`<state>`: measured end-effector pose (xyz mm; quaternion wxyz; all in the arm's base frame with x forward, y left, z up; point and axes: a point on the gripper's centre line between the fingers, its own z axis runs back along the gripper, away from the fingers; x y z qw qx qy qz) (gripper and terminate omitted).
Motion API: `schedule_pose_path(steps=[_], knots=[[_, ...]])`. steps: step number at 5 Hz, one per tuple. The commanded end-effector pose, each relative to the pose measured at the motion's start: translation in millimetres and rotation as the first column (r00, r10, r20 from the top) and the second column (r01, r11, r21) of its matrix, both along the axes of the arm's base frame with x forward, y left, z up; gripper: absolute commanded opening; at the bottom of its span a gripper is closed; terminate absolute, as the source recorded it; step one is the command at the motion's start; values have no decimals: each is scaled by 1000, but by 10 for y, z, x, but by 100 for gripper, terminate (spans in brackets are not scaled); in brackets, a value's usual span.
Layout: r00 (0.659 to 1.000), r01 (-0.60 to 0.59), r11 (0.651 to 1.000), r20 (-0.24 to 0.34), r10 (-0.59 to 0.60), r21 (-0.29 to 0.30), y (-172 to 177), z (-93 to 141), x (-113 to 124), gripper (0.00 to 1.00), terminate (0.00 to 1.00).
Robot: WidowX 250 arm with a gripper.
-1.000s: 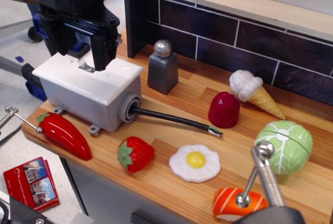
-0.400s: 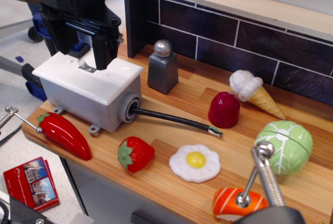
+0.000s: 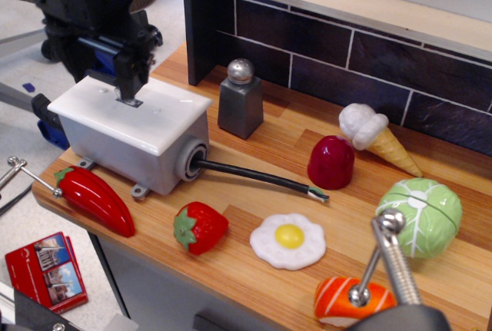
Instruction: Move light switch to the right
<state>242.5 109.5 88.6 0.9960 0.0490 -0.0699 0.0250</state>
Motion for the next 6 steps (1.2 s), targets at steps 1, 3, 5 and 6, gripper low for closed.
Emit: schedule_pose_path(steps=[1,3,5,6], knots=[[1000,17,1000,13,-17,7,3,-139,9,100,0],[1000,21,1000,8,-21,-17,-202,-144,129,100,0],[997,31,999,-64,-33,-42,-483,-190,118,100,0],[995,25,998,-94,-31,-59,-541,-143,103,100,0]])
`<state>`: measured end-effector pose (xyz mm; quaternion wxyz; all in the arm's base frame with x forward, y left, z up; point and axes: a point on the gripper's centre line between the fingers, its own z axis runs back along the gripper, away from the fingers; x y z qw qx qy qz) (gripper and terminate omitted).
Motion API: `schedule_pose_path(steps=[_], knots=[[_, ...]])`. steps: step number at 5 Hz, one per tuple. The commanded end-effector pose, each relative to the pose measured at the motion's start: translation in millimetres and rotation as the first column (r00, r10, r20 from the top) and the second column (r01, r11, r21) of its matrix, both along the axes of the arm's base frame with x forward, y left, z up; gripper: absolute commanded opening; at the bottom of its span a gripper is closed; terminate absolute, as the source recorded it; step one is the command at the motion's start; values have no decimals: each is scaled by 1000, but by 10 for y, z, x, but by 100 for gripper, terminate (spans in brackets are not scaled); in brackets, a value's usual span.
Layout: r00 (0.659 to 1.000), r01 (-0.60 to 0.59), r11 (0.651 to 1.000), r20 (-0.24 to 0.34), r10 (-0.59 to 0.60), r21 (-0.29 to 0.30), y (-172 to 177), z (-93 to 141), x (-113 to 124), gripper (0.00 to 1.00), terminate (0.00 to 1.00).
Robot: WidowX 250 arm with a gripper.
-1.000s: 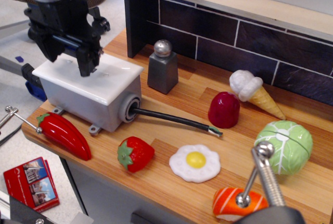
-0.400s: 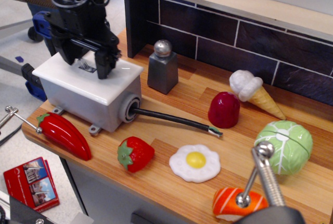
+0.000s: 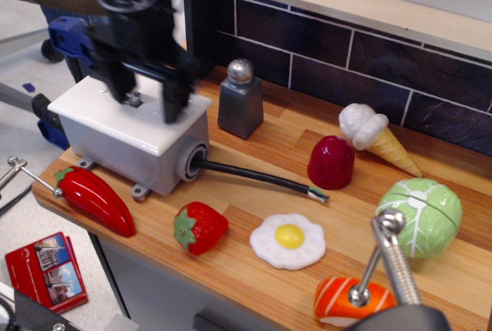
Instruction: Move light switch to the right
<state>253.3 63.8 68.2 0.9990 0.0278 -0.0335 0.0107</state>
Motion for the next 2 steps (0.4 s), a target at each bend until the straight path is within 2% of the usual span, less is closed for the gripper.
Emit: schedule_pose_path(steps=[1,2], knots=[[999,-16,1000,-30,16,-24,-114,130,46,100,0],[999,-40,998,-30,38,-40,-119,338,105,100,100]])
